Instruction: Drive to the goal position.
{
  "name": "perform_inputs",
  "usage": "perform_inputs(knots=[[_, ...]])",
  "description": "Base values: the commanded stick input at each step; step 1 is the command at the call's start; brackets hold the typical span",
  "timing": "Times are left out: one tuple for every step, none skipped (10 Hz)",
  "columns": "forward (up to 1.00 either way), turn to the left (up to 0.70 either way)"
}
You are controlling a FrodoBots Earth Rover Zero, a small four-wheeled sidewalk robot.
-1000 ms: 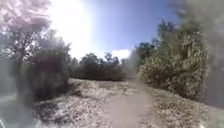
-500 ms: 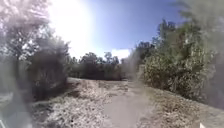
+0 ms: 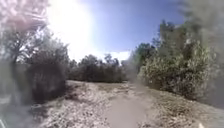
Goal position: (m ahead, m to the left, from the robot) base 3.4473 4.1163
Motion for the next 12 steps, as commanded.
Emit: perform_inputs(knots=[[0.3, 0.0], [0.3, 0.0], [0.3, 0.0], [0.3, 0.0], [0.3, 0.0], [0.3, 0.0], [0.3, 0.0], [0.3, 0.0], [0.3, 0.0], [0.3, 0.0], [0.3, 0.0], [0.3, 0.0]])
